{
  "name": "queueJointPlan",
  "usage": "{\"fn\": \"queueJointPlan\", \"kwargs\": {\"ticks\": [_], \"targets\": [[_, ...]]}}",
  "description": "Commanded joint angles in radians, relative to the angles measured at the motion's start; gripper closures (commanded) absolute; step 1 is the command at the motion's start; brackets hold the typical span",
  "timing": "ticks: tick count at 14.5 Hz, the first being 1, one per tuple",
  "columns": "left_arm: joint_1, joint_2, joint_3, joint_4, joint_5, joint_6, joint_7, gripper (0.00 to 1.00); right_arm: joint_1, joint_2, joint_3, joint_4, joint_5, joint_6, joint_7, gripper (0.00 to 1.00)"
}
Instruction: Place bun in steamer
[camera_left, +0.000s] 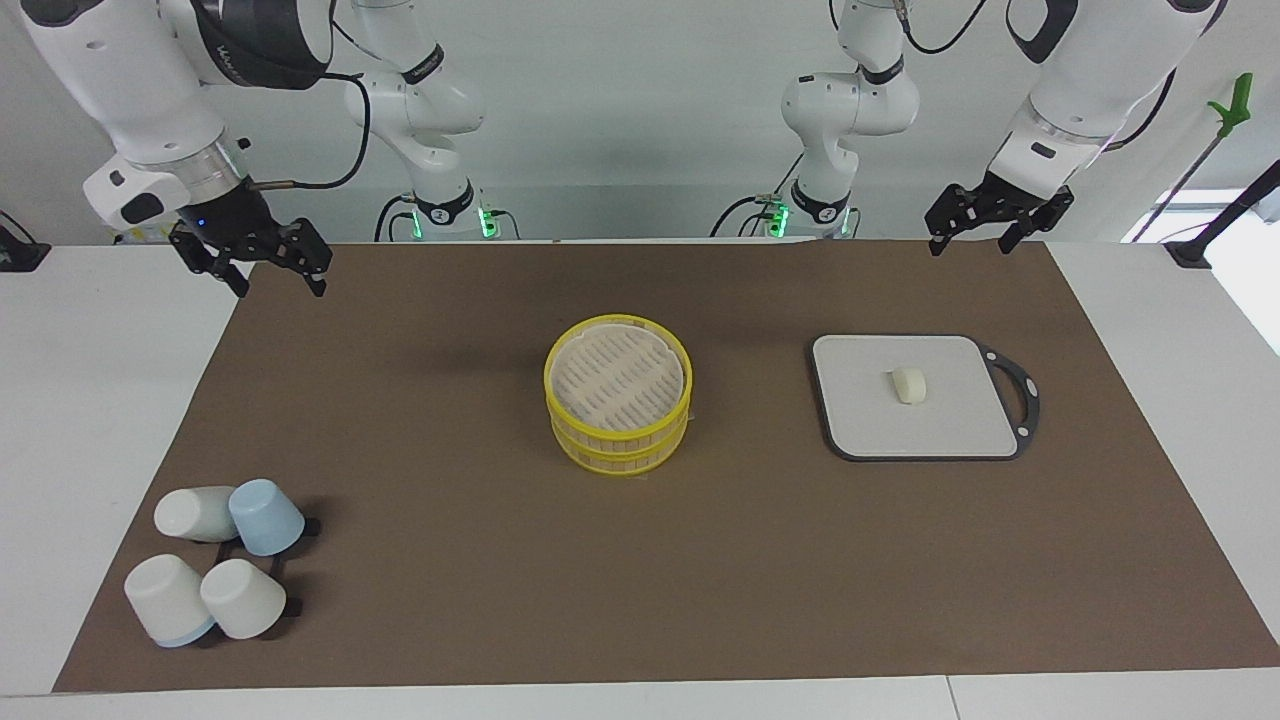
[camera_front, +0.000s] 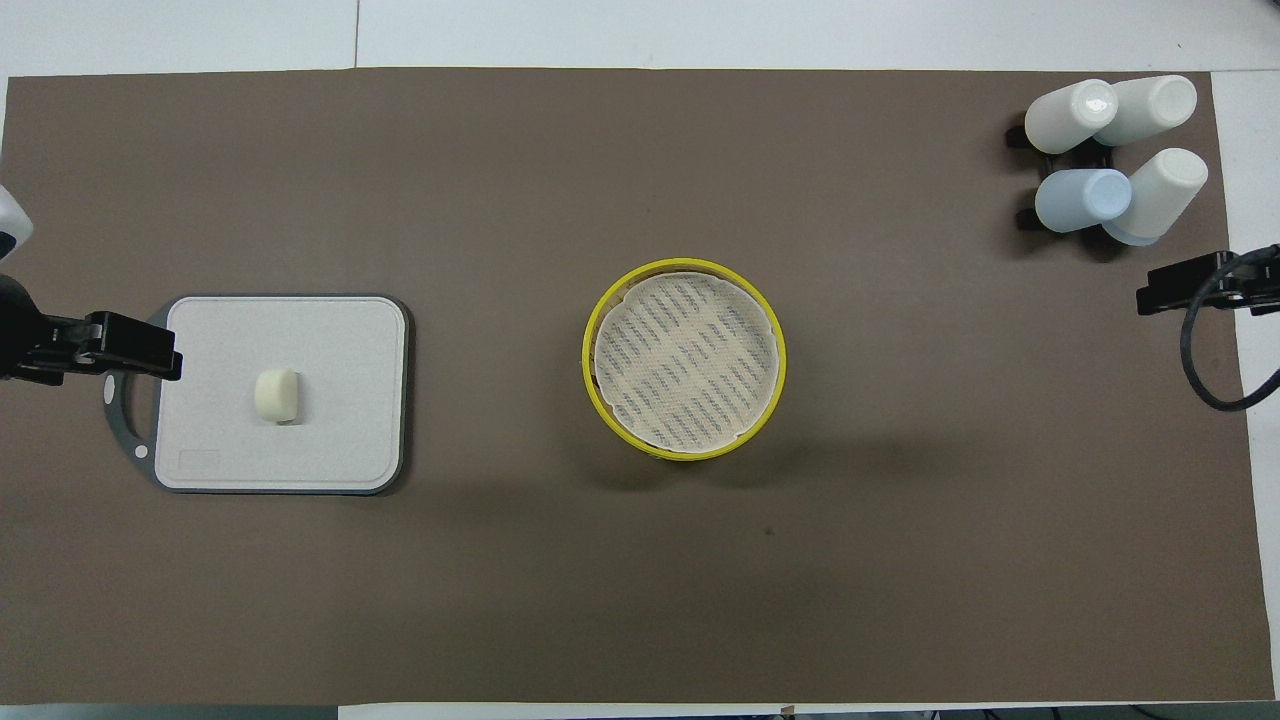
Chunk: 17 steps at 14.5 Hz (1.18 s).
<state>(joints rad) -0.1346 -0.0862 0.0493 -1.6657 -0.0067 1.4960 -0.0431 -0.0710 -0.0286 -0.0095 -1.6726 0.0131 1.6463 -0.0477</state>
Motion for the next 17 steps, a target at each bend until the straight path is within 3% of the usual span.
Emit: {"fn": "queueJointPlan", "kwargs": {"ticks": [1,7,9,13,15,17], "targets": [[0.012,-0.013,-0.006,-0.003,-0.015,0.006,0.0,0.0,-0.006,-0.005,0.005,-0.013,-0.01,-0.005,-0.031,0.0],[0.013,-0.013,-0.006,-0.009,-0.015,0.012,0.0,0.0,0.005,-0.022,0.011,-0.048,-0.005,0.0,-0.026,0.0],[0.024,-0.036,-0.005,-0.058,-0.016,0.044,0.006,0.0,0.061,-0.042,0.026,-0.119,-0.001,0.1,0.032,0.0],[0.045,-0.136,0.004,-0.349,-0.016,0.261,0.081,0.0,0.248,0.065,0.025,-0.096,0.01,0.226,0.338,0.0],[0.05,-0.148,0.004,-0.497,-0.016,0.409,0.092,0.0,0.336,0.142,0.026,-0.076,0.013,0.323,0.51,0.0],[0.05,-0.127,0.004,-0.604,-0.016,0.539,0.098,0.0,0.463,0.238,0.025,0.017,0.002,0.33,0.673,0.0]]}}
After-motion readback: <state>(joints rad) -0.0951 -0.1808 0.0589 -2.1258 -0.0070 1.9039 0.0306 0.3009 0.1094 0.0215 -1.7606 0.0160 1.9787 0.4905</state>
